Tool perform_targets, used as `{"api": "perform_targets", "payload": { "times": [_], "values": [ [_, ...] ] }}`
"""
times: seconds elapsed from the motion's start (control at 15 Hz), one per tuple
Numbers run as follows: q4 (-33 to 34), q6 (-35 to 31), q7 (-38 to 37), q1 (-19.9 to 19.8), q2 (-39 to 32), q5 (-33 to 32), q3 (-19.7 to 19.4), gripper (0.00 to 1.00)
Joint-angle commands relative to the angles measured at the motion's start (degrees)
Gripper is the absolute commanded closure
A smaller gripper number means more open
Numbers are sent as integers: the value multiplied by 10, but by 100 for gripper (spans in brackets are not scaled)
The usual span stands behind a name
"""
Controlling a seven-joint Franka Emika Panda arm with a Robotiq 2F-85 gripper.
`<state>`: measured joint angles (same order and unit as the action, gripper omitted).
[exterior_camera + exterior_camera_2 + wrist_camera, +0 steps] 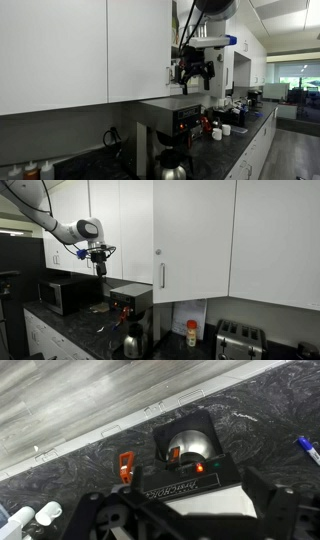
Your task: Close the open cabinet drawer.
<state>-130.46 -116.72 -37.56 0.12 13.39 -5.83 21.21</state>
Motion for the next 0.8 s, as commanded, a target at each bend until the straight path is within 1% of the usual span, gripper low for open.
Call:
{"api": "perform_targets", "payload": {
  "times": [0.0, 0.33, 0.4, 0.47, 0.53, 0.73],
  "values": [
    [1, 2, -5, 26, -2, -7, -25, 0],
    [1, 2, -5, 26, -2, -7, -25, 0],
    [1, 1, 3, 27, -2, 4, -29, 0],
    [-3, -7, -5, 26, 6, -1, -33, 0],
    [-2, -2, 8, 30, 11, 3, -42, 0],
    [-3, 10, 2, 27, 35, -10, -62, 0]
  ]
}}
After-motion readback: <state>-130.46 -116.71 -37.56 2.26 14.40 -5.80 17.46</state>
